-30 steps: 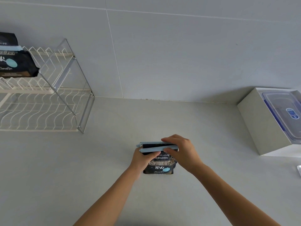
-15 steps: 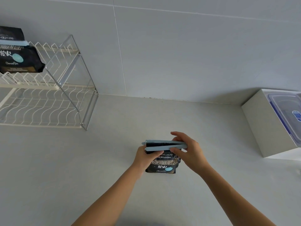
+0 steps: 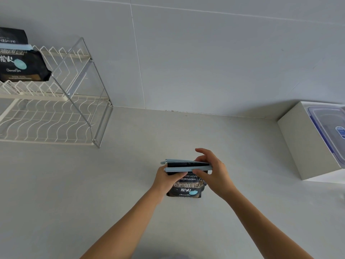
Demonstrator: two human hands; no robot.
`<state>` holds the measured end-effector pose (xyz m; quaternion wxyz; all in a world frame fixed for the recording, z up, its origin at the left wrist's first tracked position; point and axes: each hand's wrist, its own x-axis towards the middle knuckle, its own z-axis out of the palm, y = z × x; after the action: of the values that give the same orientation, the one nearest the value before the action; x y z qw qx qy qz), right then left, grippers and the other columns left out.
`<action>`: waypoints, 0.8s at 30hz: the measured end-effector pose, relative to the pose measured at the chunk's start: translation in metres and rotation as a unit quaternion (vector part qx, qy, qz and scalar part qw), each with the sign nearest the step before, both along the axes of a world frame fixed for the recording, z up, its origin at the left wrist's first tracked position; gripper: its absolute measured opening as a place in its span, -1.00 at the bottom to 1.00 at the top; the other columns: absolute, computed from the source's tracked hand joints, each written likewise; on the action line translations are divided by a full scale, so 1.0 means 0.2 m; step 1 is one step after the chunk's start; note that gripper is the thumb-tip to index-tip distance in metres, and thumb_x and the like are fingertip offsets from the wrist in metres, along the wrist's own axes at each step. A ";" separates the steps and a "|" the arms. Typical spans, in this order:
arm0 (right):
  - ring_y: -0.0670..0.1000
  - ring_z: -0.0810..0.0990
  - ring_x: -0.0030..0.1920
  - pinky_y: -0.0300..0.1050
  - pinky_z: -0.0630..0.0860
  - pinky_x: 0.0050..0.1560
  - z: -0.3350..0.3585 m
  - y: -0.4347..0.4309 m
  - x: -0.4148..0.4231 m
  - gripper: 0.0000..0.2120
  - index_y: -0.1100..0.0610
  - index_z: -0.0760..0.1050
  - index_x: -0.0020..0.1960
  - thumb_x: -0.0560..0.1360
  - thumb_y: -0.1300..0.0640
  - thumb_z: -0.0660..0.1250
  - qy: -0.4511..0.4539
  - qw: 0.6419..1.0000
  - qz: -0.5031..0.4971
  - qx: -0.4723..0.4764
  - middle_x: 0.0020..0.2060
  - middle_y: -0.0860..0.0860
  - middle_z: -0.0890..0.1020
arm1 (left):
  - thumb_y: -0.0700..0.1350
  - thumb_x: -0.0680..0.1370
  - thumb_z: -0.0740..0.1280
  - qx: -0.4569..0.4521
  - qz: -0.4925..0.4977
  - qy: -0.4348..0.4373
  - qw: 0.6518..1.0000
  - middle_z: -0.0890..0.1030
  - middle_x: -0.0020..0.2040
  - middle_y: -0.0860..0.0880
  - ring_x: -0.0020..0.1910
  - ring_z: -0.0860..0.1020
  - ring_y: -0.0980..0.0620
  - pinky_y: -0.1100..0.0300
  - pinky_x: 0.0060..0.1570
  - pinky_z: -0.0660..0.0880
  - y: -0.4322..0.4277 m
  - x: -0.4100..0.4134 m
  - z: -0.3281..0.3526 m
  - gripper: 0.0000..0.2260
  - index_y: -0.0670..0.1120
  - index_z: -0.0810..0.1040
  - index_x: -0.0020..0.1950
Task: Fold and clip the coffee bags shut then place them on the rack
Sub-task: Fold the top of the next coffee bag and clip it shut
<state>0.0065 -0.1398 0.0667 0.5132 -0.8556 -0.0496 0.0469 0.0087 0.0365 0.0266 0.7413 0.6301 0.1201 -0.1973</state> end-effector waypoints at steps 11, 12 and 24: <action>-0.21 0.56 -0.13 -0.39 0.52 -0.17 -0.03 0.02 -0.01 -0.48 0.00 0.42 0.24 0.38 0.36 0.43 0.016 0.999 -0.021 0.040 -0.13 -0.05 0.61 | -0.14 0.38 0.51 -0.003 -0.001 -0.003 1.000 0.72 -0.22 0.05 -0.21 0.68 0.11 0.37 -0.33 0.53 0.00 0.00 -0.01 -0.86 0.00 0.64 -0.09; -0.21 0.56 -0.13 -0.40 0.51 -0.17 -0.03 0.03 0.00 -0.48 0.00 0.42 0.24 0.37 0.37 0.43 0.015 0.999 -0.023 0.043 -0.13 -0.05 0.61 | -0.14 0.38 0.51 -0.005 0.000 -0.004 1.000 0.73 -0.21 0.04 -0.20 0.69 0.10 0.37 -0.32 0.54 0.00 0.00 0.00 -0.86 0.02 0.65 -0.10; 0.04 0.53 -0.21 -0.15 0.35 -0.24 0.10 0.16 0.15 -0.73 -0.05 0.54 0.11 0.42 -0.03 0.36 -0.052 0.917 0.200 -0.341 -0.10 -0.06 0.47 | -0.22 0.35 0.52 0.098 -0.003 -0.048 0.994 0.65 -0.25 -0.08 -0.28 0.59 0.07 0.23 -0.27 0.50 0.00 0.01 -0.06 -0.86 -0.14 0.63 -0.14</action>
<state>0.0356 -0.1079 0.0862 0.1673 -0.9521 -0.2270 0.1183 0.0107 0.0357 0.0150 0.6801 0.7090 0.1010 -0.1567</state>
